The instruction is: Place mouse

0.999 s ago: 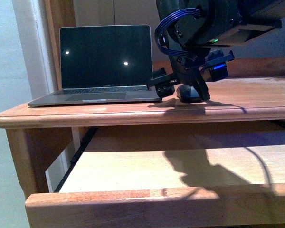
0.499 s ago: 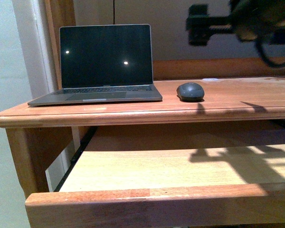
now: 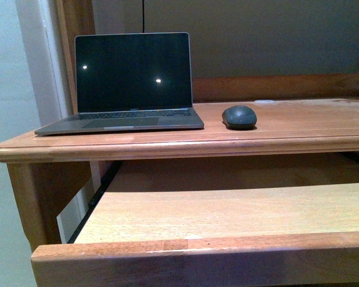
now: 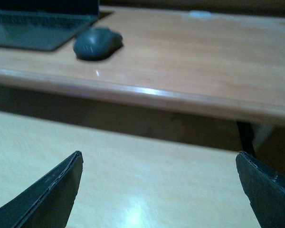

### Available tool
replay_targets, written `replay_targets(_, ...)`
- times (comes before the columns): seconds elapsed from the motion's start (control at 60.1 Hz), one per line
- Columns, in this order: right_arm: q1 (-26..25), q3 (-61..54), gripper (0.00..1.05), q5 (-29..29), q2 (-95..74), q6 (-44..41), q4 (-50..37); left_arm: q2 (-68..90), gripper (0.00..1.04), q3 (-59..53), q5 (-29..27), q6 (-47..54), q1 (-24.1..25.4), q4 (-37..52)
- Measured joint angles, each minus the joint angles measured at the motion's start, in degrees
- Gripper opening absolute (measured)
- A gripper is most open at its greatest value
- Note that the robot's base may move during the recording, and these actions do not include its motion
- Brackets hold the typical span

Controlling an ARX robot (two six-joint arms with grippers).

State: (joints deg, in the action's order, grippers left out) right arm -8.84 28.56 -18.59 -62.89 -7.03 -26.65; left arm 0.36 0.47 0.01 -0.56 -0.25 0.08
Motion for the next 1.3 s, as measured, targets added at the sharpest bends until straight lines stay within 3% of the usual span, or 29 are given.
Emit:
replay_targets(0.216,-4.66,-10.03,0.97,-9.79,1.49,-11.34,-2.05,0.0,0.97,0.0,0.0,0.0,0.0,0.0)
replay_targets(0.666,-5.09,-15.72,0.97,-13.27,-1.7,-20.09,-2.56,0.0,0.97,0.0,0.0,0.0,0.0,0.0)
replay_targets(0.882,-0.04,-15.69,0.97,-7.13,-8.35,-19.04,-11.15,0.0,0.97,0.0,0.0,0.0,0.0,0.0)
replay_targets(0.999,5.2,-13.53,0.97,-0.48,-16.52,-16.66,-18.56,0.0,0.97,0.0,0.0,0.0,0.0,0.0)
replay_targets(1.298,15.56,2.6,0.97,14.56,-31.95,-9.51,-23.5,0.0,0.97,0.0,0.0,0.0,0.0,0.0)
